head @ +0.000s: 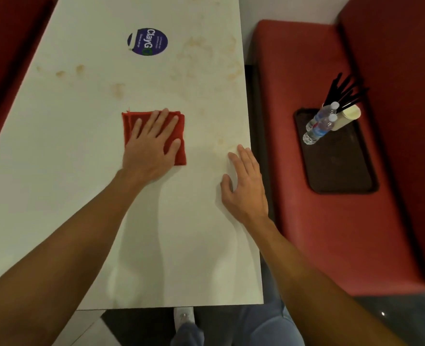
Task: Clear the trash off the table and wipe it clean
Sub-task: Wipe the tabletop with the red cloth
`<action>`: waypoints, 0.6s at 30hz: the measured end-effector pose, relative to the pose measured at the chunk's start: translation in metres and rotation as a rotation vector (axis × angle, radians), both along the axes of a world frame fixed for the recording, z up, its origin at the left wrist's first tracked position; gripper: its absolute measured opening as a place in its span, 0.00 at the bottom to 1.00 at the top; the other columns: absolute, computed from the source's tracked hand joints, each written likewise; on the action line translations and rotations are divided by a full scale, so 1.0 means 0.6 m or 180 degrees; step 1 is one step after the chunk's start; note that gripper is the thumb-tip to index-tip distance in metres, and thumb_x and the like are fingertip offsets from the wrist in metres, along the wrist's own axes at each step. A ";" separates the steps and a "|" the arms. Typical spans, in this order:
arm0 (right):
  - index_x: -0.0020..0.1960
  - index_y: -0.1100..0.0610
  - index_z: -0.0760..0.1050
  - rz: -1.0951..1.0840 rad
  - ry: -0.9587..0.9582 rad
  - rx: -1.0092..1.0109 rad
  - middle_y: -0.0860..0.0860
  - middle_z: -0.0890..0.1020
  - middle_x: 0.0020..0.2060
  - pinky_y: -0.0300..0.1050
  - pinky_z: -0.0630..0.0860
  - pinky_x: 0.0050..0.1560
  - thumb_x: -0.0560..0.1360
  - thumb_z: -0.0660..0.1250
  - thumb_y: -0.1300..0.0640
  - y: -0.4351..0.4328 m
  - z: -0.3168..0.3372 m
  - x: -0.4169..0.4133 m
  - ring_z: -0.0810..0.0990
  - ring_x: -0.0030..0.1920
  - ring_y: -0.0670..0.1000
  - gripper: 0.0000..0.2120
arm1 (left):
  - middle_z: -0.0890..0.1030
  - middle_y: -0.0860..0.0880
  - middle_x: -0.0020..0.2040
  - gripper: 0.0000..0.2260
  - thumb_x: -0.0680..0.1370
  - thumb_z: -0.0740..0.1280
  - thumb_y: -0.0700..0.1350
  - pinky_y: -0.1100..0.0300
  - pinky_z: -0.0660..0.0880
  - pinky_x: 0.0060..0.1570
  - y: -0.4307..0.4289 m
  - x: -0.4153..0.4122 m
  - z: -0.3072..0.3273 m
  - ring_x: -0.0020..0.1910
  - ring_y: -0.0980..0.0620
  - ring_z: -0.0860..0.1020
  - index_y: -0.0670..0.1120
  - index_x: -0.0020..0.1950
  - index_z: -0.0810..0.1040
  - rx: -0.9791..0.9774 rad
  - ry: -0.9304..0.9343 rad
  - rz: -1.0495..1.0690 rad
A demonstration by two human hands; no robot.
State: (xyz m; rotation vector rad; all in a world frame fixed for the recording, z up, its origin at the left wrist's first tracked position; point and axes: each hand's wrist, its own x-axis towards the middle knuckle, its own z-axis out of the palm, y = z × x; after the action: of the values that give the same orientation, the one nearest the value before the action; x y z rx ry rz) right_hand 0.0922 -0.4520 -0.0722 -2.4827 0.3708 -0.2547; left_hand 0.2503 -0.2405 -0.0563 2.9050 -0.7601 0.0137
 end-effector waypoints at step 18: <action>0.79 0.60 0.66 -0.0293 -0.0117 0.0506 0.51 0.60 0.82 0.39 0.53 0.79 0.79 0.65 0.60 0.000 0.010 -0.014 0.53 0.83 0.48 0.29 | 0.52 0.48 0.86 0.31 0.84 0.46 0.60 0.38 0.46 0.81 -0.108 -0.039 0.002 0.85 0.47 0.49 0.51 0.86 0.53 -0.0047 0.0091 0.0614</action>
State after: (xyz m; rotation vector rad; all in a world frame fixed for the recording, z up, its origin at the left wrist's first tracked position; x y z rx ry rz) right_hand 0.0840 -0.4520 -0.0660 -2.3050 0.4723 -0.2966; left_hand 0.2271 -0.3055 -0.0554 2.9453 -0.4708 -0.0023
